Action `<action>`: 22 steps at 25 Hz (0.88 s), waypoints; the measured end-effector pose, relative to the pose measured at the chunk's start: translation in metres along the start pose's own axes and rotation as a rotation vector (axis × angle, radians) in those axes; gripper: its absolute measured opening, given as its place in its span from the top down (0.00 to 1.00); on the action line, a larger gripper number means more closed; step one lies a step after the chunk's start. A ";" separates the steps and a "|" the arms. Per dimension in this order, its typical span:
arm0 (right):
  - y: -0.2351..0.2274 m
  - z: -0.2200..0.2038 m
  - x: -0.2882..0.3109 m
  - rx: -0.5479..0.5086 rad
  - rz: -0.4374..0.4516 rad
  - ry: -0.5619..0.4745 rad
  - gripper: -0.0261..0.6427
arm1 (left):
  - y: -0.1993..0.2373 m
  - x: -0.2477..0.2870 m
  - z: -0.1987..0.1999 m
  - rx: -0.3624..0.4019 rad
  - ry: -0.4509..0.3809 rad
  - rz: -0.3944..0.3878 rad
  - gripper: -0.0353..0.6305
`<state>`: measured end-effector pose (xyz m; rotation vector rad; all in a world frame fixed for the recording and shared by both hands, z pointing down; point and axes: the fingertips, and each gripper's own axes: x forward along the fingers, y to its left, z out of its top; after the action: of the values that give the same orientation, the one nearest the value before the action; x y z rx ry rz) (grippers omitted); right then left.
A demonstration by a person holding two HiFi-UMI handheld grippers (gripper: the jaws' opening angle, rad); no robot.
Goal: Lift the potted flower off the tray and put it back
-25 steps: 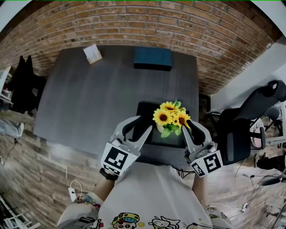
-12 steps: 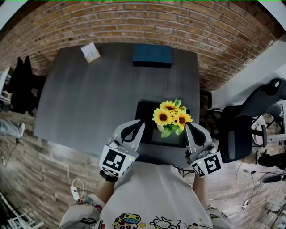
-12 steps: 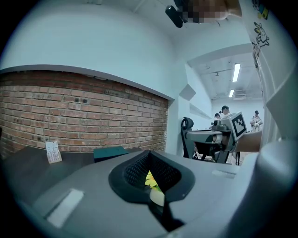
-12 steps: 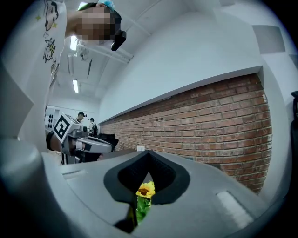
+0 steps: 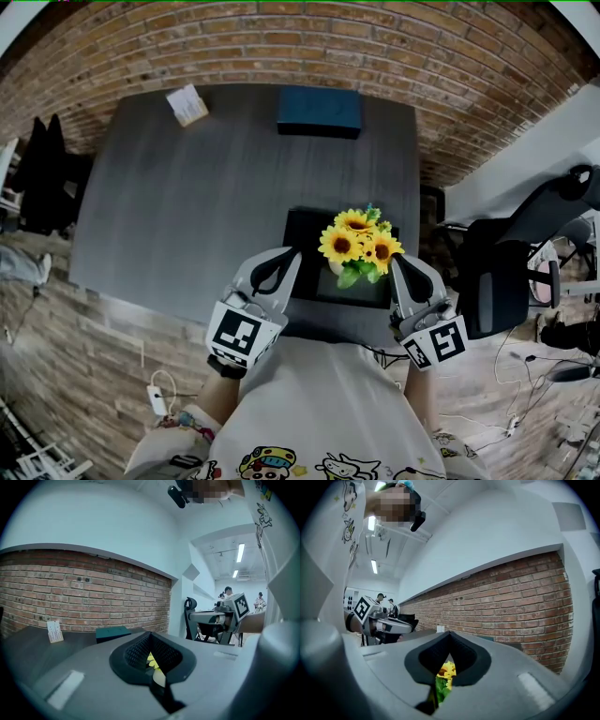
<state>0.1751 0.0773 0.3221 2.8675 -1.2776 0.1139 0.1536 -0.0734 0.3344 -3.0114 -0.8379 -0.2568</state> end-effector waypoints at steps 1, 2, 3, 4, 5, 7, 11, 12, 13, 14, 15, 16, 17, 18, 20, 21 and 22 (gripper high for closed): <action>0.000 -0.001 0.001 0.000 -0.001 0.001 0.96 | 0.001 0.000 -0.001 -0.003 0.003 0.002 0.95; 0.000 -0.001 0.001 0.001 -0.001 0.002 0.96 | 0.001 0.000 -0.001 -0.003 0.003 0.003 0.95; -0.001 -0.001 0.002 0.001 -0.002 0.003 0.96 | 0.002 0.001 -0.001 -0.001 0.002 0.002 0.95; -0.001 -0.001 0.003 0.001 -0.001 0.004 0.96 | 0.003 0.001 0.000 0.000 0.001 0.002 0.95; -0.001 -0.001 0.003 0.001 -0.001 0.005 0.96 | 0.004 0.001 0.000 0.000 0.001 0.003 0.95; -0.001 0.000 0.005 0.000 0.000 0.007 0.96 | 0.006 0.002 0.000 0.000 0.001 0.004 0.95; -0.001 0.001 0.006 0.004 -0.004 0.003 0.96 | 0.007 0.002 -0.001 -0.006 0.010 0.004 0.95; -0.002 0.001 0.007 0.005 -0.005 0.002 0.96 | 0.007 0.002 -0.001 -0.004 0.010 0.003 0.95; -0.002 0.002 0.007 0.006 -0.006 0.002 0.96 | 0.008 0.002 -0.001 -0.001 0.007 0.002 0.95; -0.002 0.002 0.007 0.006 -0.007 0.001 0.96 | 0.008 0.002 -0.001 0.001 0.005 0.002 0.95; -0.002 0.002 0.007 0.007 -0.009 0.000 0.96 | 0.009 0.002 -0.001 0.003 0.005 0.001 0.95; -0.002 0.002 0.006 0.008 -0.011 -0.001 0.96 | 0.009 0.002 -0.001 0.004 0.005 0.001 0.95; -0.002 0.002 0.006 0.010 -0.012 -0.001 0.96 | 0.009 0.002 -0.001 0.006 0.005 -0.001 0.95; -0.002 0.001 0.006 0.012 -0.013 -0.001 0.96 | 0.009 0.002 -0.001 0.007 0.005 -0.002 0.95; -0.003 0.001 0.005 0.017 -0.015 -0.002 0.96 | 0.008 0.002 0.000 0.009 0.006 -0.005 0.95; -0.003 0.002 0.005 0.021 -0.016 -0.003 0.96 | 0.008 0.003 0.000 0.008 0.006 -0.005 0.95; -0.003 0.002 0.005 0.022 -0.019 -0.004 0.96 | 0.008 0.003 -0.001 0.006 0.007 -0.004 0.95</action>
<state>0.1808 0.0762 0.3204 2.8990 -1.2581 0.1236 0.1600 -0.0792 0.3357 -3.0014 -0.8430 -0.2639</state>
